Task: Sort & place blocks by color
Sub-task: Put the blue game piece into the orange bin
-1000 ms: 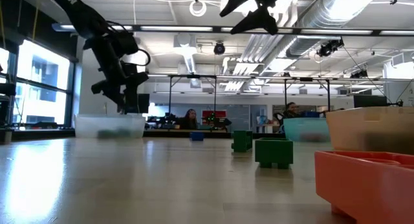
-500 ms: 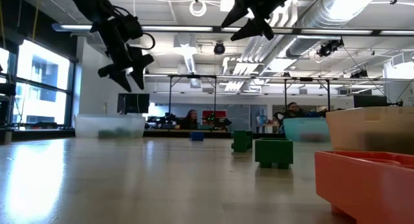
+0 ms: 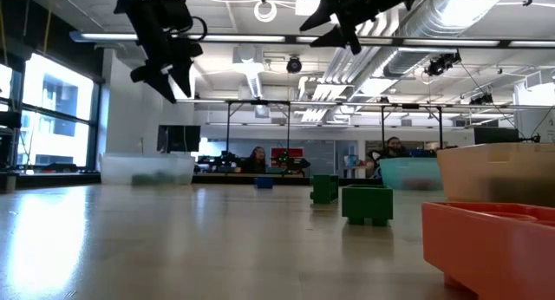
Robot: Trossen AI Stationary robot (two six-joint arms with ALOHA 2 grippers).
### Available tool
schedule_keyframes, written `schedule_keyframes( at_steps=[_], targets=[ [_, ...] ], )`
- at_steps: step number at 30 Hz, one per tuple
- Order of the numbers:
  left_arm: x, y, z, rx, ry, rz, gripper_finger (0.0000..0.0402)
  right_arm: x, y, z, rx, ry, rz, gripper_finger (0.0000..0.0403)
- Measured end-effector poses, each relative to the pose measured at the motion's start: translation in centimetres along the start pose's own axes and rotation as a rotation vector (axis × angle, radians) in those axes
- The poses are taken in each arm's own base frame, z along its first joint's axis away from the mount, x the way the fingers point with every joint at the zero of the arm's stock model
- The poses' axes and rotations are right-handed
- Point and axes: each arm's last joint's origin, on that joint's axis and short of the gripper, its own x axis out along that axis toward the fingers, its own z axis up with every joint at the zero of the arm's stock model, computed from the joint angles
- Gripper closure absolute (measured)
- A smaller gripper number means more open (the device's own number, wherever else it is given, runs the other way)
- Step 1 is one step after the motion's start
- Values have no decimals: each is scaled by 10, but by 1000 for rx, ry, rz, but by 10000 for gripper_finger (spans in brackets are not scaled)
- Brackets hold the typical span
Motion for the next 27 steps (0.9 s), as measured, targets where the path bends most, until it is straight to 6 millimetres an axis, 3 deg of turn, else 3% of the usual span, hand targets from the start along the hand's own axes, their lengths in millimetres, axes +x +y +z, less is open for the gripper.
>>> schedule_keyframes(
  at_steps=[10, 15, 18, 27],
  targets=[
    [-43, -15, -19, 34, -50, -44, 163, -4, -19, 24, 66, -162, 23, 178],
    [-58, -15, -24, 25, -103, -38, 163, 10, -15, 46, 43, -187, 42, 178],
    [-63, -15, -25, 25, -120, -38, 163, 23, -14, 57, 11, -127, 21, 178],
    [-67, -14, -28, 25, -121, -38, 163, 65, -15, 56, -39, 183, -215, 178]
  ],
)
